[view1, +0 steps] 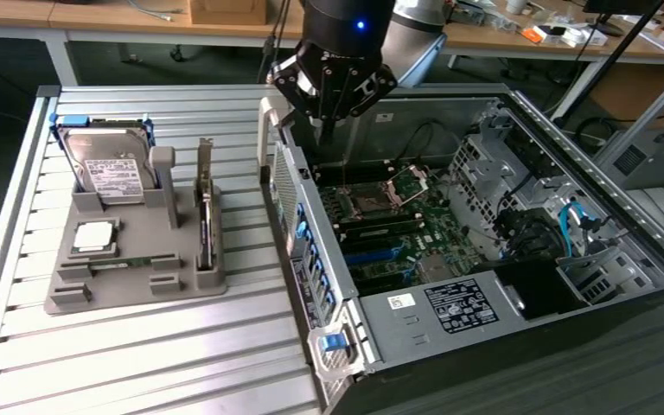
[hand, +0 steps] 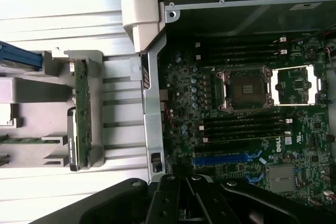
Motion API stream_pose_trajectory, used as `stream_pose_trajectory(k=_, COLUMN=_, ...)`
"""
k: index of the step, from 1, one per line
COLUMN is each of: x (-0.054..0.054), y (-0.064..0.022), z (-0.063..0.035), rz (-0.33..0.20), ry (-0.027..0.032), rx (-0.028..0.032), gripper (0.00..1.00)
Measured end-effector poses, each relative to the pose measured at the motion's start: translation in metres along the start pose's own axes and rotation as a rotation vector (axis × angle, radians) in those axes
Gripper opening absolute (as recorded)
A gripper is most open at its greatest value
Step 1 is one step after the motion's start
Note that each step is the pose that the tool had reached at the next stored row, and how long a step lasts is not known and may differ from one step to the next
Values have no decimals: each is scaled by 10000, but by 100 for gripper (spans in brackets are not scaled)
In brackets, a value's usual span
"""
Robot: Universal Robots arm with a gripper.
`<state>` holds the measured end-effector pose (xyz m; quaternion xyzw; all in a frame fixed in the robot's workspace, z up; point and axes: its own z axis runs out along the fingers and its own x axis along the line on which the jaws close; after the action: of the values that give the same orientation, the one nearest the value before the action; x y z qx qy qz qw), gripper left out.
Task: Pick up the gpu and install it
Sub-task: 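Reach for the gpu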
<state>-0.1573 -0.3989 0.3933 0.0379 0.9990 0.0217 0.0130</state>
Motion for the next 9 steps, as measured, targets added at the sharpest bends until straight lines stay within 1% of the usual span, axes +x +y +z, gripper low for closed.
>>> stream_pose_trajectory(k=9, x=23, y=-2, z=-1, rz=0, ry=0, rx=0, gripper=11)
